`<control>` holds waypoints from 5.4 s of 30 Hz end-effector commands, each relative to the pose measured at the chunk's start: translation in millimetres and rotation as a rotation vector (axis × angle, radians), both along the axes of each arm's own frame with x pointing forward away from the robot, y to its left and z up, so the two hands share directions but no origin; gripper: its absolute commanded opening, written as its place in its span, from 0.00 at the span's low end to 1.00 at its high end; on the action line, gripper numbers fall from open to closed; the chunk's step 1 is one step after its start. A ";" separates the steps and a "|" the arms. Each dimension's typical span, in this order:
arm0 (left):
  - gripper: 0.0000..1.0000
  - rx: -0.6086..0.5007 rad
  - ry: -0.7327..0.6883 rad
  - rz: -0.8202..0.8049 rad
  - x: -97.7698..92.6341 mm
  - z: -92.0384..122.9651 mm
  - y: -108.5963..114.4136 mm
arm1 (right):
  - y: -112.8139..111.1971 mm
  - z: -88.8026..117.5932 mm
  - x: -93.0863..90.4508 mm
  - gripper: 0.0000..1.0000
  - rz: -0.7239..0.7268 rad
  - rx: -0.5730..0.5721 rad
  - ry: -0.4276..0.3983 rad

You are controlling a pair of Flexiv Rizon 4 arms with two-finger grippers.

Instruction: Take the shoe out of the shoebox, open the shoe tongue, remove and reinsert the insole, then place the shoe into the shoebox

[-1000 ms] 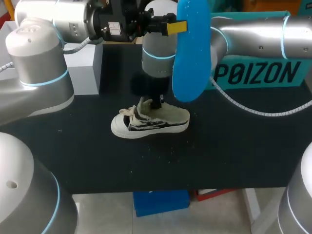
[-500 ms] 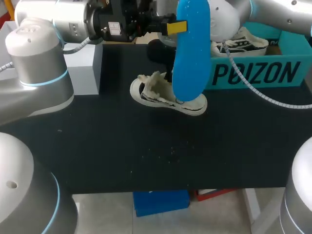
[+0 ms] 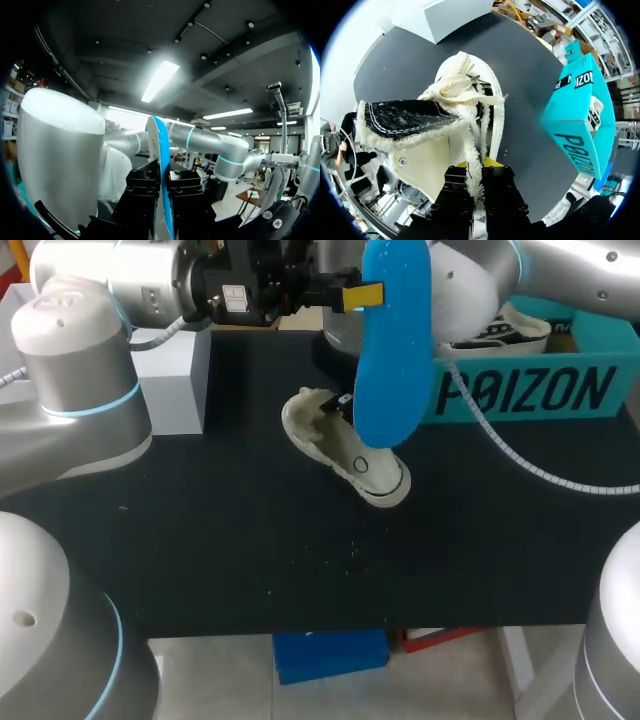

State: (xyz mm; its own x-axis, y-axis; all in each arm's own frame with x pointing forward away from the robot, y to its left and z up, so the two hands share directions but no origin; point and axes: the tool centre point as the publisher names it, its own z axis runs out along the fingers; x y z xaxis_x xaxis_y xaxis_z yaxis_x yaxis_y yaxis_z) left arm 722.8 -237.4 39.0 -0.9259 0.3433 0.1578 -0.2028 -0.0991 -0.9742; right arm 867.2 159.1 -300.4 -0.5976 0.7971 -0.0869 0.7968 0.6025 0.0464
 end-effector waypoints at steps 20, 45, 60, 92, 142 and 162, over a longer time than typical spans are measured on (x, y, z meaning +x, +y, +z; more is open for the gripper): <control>0.00 0.001 -0.001 0.001 -0.2 -0.4 -1.0 | 17.3 -57.3 -2.3 0.00 -0.766 -0.084 0.050; 0.00 0.001 -0.001 0.001 -0.2 -0.4 -1.0 | -6.3 -93.3 -13.5 1.00 -0.777 0.031 -0.039; 0.00 0.001 -0.001 0.001 -0.2 -0.4 -1.0 | -21.7 -17.5 -8.7 1.00 -0.726 0.862 -0.008; 0.00 0.001 -0.001 0.001 -0.2 -0.4 -1.0 | -32.6 26.5 -5.6 1.00 -0.670 1.301 0.196; 0.00 0.126 -1.103 0.139 -88.0 -157.2 11.2 | -31.9 44.9 2.1 1.00 -0.682 1.419 0.271; 0.00 0.006 -1.453 0.074 -128.8 -193.0 -16.2 | -31.9 44.9 2.1 1.00 -0.682 1.419 0.271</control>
State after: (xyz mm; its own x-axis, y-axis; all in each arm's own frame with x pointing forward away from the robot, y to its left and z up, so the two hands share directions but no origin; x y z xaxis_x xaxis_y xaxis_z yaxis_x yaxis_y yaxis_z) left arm 605.6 -241.5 -130.4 -0.4438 0.3205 -0.8368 0.8797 -0.0220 -0.4750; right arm 869.4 125.9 -254.7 0.0148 0.2489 0.9684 0.9650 -0.2570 0.0513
